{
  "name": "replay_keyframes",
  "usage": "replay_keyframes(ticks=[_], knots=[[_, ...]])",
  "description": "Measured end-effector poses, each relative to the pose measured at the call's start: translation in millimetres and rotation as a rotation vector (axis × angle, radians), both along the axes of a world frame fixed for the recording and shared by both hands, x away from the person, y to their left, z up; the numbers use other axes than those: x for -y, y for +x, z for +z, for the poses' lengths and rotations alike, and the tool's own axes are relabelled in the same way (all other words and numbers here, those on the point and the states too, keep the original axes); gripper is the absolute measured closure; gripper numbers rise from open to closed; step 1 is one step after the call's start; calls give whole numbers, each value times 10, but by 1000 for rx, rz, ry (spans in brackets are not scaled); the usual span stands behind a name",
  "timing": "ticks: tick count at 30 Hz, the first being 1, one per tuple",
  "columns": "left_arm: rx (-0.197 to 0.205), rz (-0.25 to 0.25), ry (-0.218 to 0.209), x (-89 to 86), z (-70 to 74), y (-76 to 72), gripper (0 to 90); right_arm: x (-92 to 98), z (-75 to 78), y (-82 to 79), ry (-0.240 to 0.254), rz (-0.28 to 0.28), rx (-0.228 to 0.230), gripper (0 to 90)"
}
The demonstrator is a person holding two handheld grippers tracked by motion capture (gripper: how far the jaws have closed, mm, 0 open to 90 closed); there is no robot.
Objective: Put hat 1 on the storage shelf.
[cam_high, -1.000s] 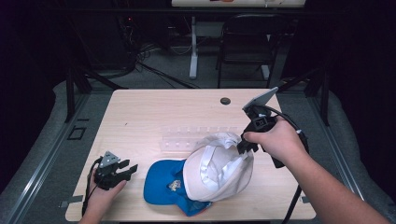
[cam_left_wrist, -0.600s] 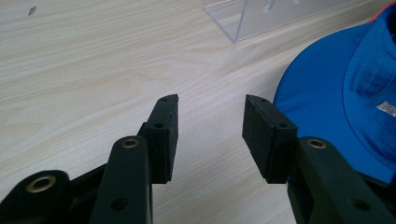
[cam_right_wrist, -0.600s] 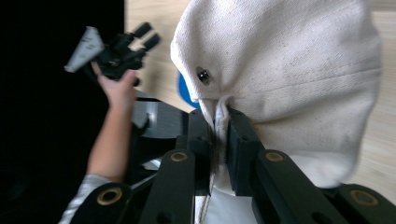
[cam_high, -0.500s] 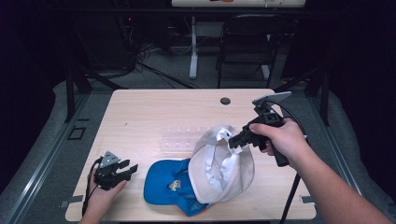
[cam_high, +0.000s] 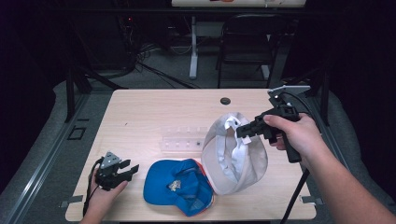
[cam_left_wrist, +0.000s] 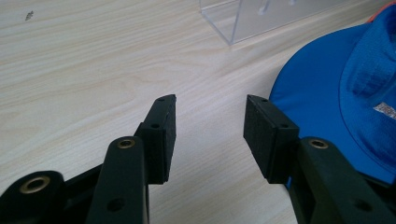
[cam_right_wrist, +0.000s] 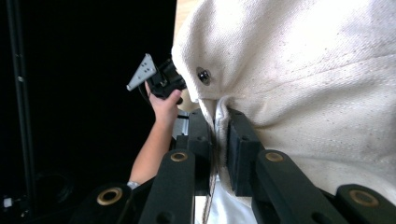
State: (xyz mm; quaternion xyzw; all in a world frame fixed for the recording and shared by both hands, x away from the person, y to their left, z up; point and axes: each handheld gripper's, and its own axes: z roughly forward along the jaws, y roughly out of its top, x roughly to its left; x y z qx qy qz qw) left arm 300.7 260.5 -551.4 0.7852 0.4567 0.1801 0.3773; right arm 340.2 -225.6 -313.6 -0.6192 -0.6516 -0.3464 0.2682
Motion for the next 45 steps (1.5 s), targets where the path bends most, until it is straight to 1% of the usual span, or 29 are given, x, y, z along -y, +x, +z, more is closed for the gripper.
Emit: replay_keyframes(ticks=[7,10,15,16,21,22,27,28,30,32,34,36,38,40,41,42,44,45], knots=[[5,-13,0,25,4,-7,541,-5,10,54,17,-14,15,819],[-1,-17,1,30,11,-13,540,-30,34,99,37,-26,20,819],[3,-17,0,35,9,-15,539,-84,64,150,51,-23,31,819],[5,-17,-2,37,9,-16,539,-123,77,181,65,-32,33,819],[5,-18,-2,38,6,-12,538,-177,97,249,82,-34,43,819],[-2,-22,1,34,11,-11,537,-218,112,291,98,-49,48,819],[-2,-22,-1,33,12,-12,536,-271,138,366,107,-53,55,819],[-2,-23,-3,33,12,-11,535,-301,150,404,107,-66,59,819],[-2,-23,-3,34,12,-12,535,-310,158,423,105,-65,61,819],[-1,-23,-4,36,13,-13,535,-335,184,456,104,-69,67,818],[5,-24,-2,38,11,-11,535,-369,217,487,112,-85,73,819],[7,-26,-2,41,13,-11,535,-385,247,517,113,-84,80,819],[7,-30,-3,48,25,-15,535,-414,298,581,128,-104,95,818],[8,-31,-2,50,28,-16,536,-417,310,602,127,-100,99,818],[7,-36,7,49,35,-15,536,-430,318,618,132,-112,100,818],[18,-27,-9,63,24,-16,536,-443,330,646,135,-123,100,818],[20,-37,-6,70,31,-16,537,-477,338,713,148,-136,110,819],[20,-37,-6,70,31,-16,537,-477,338,713,148,-136,110,819]])
